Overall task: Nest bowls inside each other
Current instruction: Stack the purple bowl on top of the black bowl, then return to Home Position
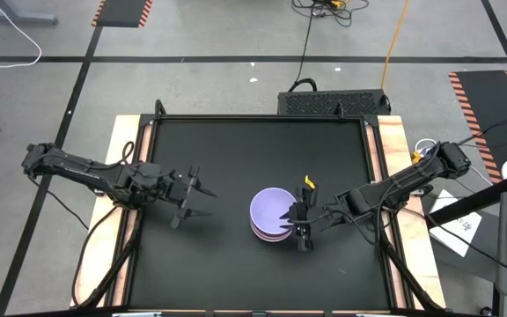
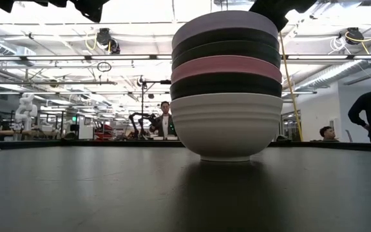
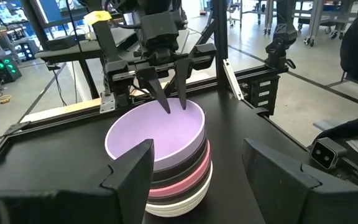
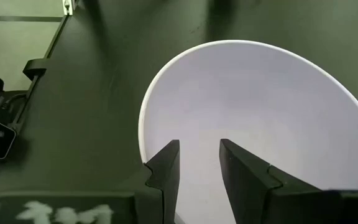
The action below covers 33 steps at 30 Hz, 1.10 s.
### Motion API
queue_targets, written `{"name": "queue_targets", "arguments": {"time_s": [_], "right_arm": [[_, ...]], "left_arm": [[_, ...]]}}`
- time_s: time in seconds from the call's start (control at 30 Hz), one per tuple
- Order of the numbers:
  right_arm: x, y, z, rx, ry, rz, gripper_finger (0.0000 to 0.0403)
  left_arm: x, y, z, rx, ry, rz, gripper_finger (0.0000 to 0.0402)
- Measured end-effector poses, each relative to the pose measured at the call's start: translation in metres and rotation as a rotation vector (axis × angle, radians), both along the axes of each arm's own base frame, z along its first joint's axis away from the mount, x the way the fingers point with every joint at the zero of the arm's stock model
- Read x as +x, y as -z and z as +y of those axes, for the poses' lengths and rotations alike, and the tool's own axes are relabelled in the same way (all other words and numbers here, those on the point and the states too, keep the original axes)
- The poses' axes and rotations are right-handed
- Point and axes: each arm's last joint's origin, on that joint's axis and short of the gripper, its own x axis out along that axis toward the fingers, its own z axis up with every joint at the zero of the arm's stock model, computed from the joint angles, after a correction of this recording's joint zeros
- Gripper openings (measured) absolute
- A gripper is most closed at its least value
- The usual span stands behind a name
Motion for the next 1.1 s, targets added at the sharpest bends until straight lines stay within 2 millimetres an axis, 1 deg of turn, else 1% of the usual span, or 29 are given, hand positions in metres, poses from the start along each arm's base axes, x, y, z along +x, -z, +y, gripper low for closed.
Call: {"name": "queue_targets", "arguments": {"time_s": [0.17, 0.37, 0.5, 0.6, 0.7, 0.83, 0.93, 1.1], "right_arm": [[0.000, 0.001, 0.000, 0.009, 0.006, -0.003, 0.0107], [-0.002, 0.015, -0.001, 0.026, 0.012, -0.026, 0.0107], [-0.002, 0.014, -0.001, 0.015, 0.000, -0.035, 0.0107], [-0.003, 0.008, -0.002, 0.001, -0.017, -0.055, 0.0107], [-0.007, -0.005, -0.004, -0.004, -0.028, -0.092, 0.0107], [-0.016, -0.019, -0.014, -0.005, -0.011, -0.111, 0.0107], [-0.028, -0.028, -0.024, -0.033, 0.039, -0.105, 0.0107], [-0.048, -0.030, -0.030, -0.026, 0.059, -0.160, 0.0107]], "left_arm": [[0.000, 0.000, -0.002, -0.001, 0.008, 0.000, 0.0246], [-0.001, 0.000, -0.005, 0.003, 0.007, -0.001, 0.0246], [-0.001, -0.001, -0.005, 0.000, 0.008, -0.014, 0.0246], [-0.001, -0.002, -0.005, -0.002, 0.007, -0.023, 0.0246], [0.000, -0.002, -0.004, 0.004, -0.022, -0.023, 0.0246], [-0.004, -0.003, -0.002, 0.035, -0.075, -0.028, 0.0246], [-0.015, -0.007, 0.002, 0.074, -0.101, -0.036, 0.0246], [-0.035, -0.015, 0.005, 0.045, -0.079, -0.078, 0.0246]]}}
